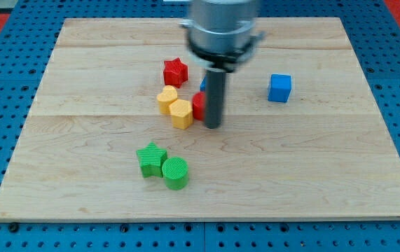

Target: Move the group of red yellow and blue blocks to the center of the board

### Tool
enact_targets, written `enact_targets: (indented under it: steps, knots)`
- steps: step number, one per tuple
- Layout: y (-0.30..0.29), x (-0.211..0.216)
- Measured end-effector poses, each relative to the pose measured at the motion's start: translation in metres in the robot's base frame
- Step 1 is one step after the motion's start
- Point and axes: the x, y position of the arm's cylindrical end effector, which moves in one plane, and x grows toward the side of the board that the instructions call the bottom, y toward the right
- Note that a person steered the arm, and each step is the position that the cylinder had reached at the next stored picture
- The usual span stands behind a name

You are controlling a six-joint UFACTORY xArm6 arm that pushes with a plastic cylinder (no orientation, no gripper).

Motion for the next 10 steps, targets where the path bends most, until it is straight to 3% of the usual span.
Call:
enact_targets:
  steps: [1,2,3,4,5,6,7,8,9,10]
  knots:
    - [0.036,-0.007]
    - [0.173,-0.014]
    - [0.249,-0.028]
    - [0.172,-0.054]
    - [0.049,-0.069]
    - [0.051,-0.038]
    - [0.026,0.02]
    - [-0.059,0.045]
    - [-0.108,0.063]
    - [-0.146,0.031]
